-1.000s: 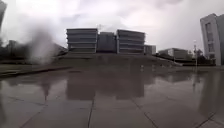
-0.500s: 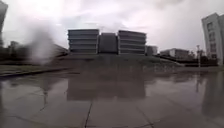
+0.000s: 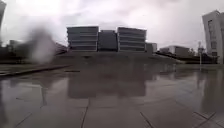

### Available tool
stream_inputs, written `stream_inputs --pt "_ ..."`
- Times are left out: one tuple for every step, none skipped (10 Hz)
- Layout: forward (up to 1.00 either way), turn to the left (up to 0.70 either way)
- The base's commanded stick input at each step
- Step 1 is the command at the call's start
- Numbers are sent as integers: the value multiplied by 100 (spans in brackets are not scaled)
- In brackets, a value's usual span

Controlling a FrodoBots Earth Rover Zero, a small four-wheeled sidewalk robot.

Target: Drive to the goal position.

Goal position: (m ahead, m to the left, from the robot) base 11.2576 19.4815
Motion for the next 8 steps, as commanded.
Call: stream_inputs --pt "70 0" --pt "70 0" --pt "70 0" --pt "70 0" --pt "70 0" --pt "70 0" --pt "70 0" --pt "70 0"
